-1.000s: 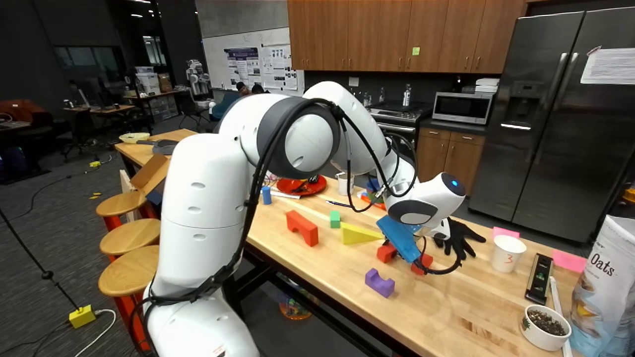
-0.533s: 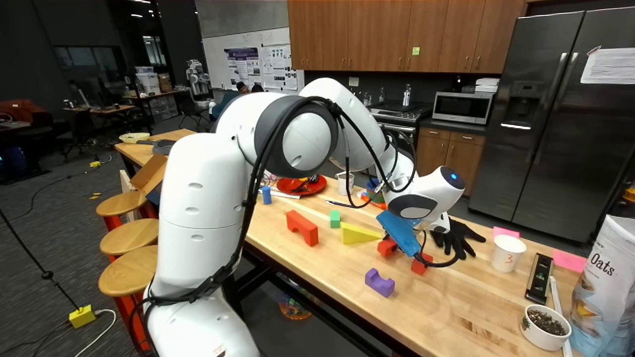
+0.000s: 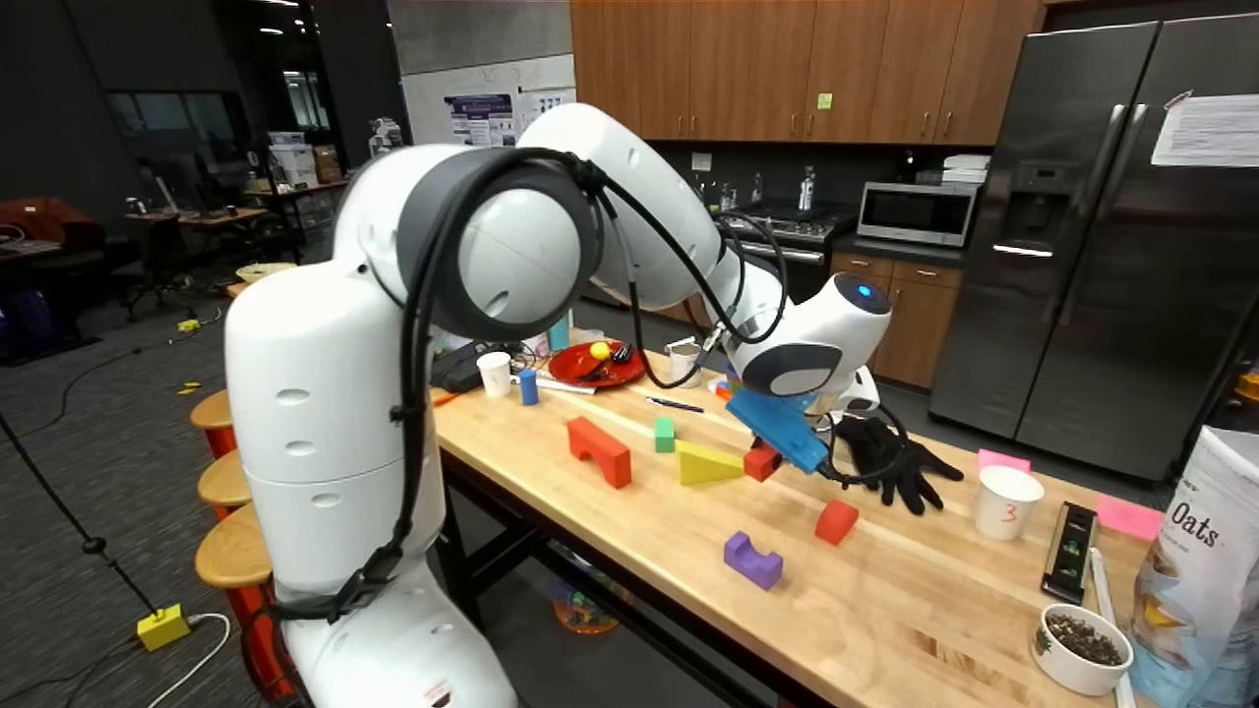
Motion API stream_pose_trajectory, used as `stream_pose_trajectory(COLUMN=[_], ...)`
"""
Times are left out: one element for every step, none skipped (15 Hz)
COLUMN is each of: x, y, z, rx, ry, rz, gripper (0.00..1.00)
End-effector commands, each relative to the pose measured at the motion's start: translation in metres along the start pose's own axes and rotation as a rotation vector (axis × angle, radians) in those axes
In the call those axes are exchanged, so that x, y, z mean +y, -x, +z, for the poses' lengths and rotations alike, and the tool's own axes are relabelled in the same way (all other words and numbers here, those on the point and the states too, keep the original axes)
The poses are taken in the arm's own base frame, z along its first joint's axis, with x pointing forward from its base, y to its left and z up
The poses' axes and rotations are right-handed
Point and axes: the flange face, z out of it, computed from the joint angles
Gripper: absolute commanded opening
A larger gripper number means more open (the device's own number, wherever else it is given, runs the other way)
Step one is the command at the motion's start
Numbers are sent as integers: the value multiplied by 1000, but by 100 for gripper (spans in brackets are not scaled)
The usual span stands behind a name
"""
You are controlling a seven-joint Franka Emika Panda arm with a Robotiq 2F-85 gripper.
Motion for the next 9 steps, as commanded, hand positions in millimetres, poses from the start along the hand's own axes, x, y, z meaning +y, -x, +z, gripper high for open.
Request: stream_pose_trajectory(x=[-24, -30, -35, -40, -44, -48, -51, -54, -57], y=[39, 48, 58, 67, 76, 86, 95, 103, 113], z=[-19, -20, -19, -17, -15, -12, -9, -4, 1], rx=[54, 65, 74, 83, 94, 104, 112, 120, 125], ry=[51, 63, 77, 90, 104, 119, 132, 145, 160], rz=[-115, -148, -177, -200, -221, -246, -268, -287, -311], gripper=[18, 18, 18, 18, 18, 18, 18, 18, 18])
